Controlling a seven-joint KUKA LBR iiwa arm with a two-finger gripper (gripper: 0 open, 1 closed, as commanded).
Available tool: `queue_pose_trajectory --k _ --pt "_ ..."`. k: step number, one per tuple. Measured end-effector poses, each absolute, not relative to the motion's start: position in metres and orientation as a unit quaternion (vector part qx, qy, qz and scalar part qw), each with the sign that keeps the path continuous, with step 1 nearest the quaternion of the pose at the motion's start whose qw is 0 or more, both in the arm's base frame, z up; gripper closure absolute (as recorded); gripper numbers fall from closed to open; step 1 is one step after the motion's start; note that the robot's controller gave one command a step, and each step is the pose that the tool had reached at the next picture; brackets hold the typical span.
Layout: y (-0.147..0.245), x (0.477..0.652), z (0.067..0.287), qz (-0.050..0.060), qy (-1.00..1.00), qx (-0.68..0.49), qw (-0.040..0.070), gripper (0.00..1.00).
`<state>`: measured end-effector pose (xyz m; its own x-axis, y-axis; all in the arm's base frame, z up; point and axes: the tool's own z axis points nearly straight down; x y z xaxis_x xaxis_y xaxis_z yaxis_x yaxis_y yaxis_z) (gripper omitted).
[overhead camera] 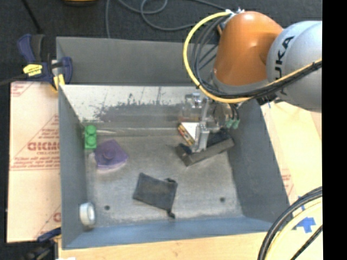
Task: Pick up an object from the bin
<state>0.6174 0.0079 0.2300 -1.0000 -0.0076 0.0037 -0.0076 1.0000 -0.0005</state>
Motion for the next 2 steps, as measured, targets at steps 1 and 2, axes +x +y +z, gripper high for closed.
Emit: queue_pose_trajectory --k 1,2 --pt "0.008 0.617 0.232 0.0 -1.0 0.004 0.001 0.0" --pt "0.003 0.594 0.227 0.0 -0.999 0.039 -0.004 0.0"
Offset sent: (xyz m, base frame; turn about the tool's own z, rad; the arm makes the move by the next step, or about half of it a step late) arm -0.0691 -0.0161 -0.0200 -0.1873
